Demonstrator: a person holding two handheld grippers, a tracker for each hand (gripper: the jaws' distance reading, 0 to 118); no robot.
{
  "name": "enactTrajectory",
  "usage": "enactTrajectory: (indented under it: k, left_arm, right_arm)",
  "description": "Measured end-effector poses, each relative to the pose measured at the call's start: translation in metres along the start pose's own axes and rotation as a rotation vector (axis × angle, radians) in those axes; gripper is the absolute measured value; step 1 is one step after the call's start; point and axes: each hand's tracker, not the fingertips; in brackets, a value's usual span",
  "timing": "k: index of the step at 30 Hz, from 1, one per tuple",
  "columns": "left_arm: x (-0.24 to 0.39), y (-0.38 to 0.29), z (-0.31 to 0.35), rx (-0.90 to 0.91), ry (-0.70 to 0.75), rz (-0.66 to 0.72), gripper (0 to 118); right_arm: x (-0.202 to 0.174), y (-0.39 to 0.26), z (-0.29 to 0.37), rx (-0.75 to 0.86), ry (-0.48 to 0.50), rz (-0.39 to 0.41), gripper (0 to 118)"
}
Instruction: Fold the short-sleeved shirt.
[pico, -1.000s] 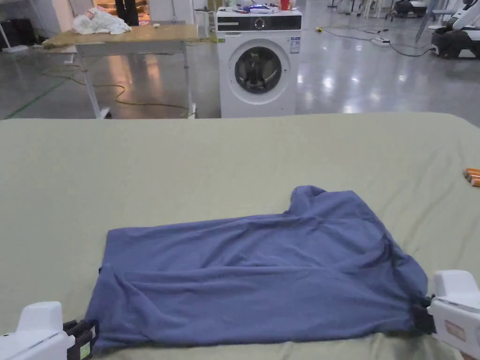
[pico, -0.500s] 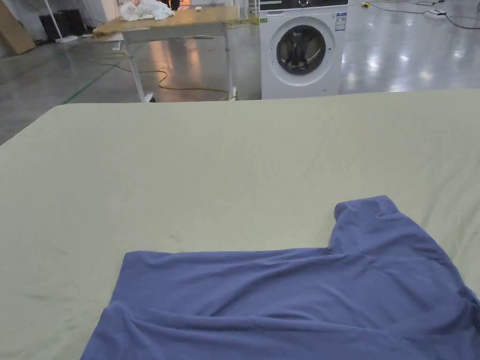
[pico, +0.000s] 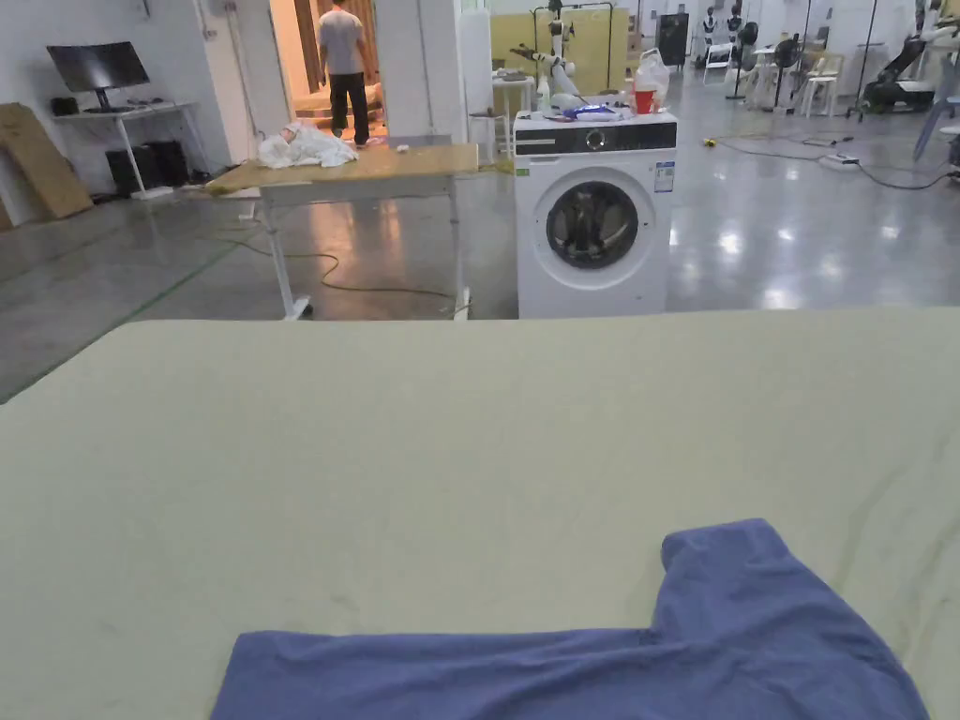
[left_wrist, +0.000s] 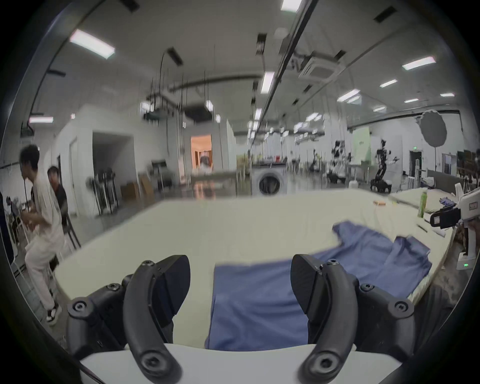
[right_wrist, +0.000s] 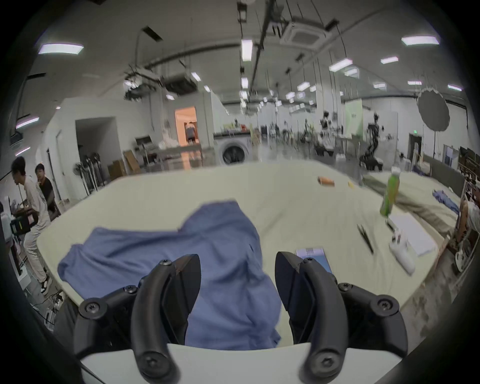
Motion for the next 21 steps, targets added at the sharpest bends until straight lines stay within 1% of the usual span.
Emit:
enactTrajectory:
  k: [3, 6, 7, 8, 9, 10, 11, 12, 13, 14, 17, 19, 21]
  left_arm:
    - [0.022, 0.029, 0.015, 0.100, -0.022, -0.017, 81]
    - [0.038, 0.047, 0.025, 0.129, -0.047, -0.026, 79]
    - [0.041, 0.051, 0.026, 0.142, -0.053, -0.026, 77]
    - [0.045, 0.055, 0.027, 0.146, -0.053, -0.023, 73]
    - [0.049, 0.057, 0.028, 0.147, -0.047, -0.018, 66]
    - [0.053, 0.059, 0.028, 0.146, -0.024, -0.007, 52]
    - [0.053, 0.058, 0.028, 0.147, -0.025, -0.002, 26]
    - [0.055, 0.058, 0.029, 0.151, -0.031, 0.003, 12]
    - [0.056, 0.058, 0.029, 0.158, -0.039, 0.007, 5]
    - [0.057, 0.059, 0.030, 0.162, -0.039, 0.015, 0]
    - [0.052, 0.060, 0.033, 0.159, -0.075, 0.040, 0]
    - [0.052, 0.061, 0.036, 0.152, -0.081, 0.044, 0]
    - [0.049, 0.060, 0.035, 0.148, -0.085, 0.039, 0]
  right_arm:
    - [-0.019, 0.019, 0.012, 0.068, 0.004, -0.006, 64]
    - [-0.025, 0.026, 0.021, 0.136, 0.058, -0.029, 63]
    - [-0.029, 0.028, 0.025, 0.158, 0.072, -0.029, 61]
    - [-0.032, 0.029, 0.029, 0.170, 0.083, -0.025, 55]
    - [-0.036, 0.031, 0.031, 0.178, 0.096, -0.016, 45]
    - [-0.039, 0.032, 0.032, 0.180, 0.112, -0.010, 36]
    - [-0.041, 0.032, 0.034, 0.189, 0.142, -0.013, 23]
    - [-0.042, 0.031, 0.035, 0.189, 0.152, -0.018, 16]
    - [-0.047, 0.032, 0.036, 0.191, 0.163, -0.024, 8]
    - [-0.049, 0.031, 0.036, 0.192, 0.173, -0.017, 1]
    - [-0.056, 0.029, 0.040, 0.222, 0.158, 0.022, 0]
    - [-0.057, 0.029, 0.038, 0.220, 0.151, 0.019, 0]
    - [-0.051, 0.026, 0.033, 0.218, 0.149, -0.002, 0]
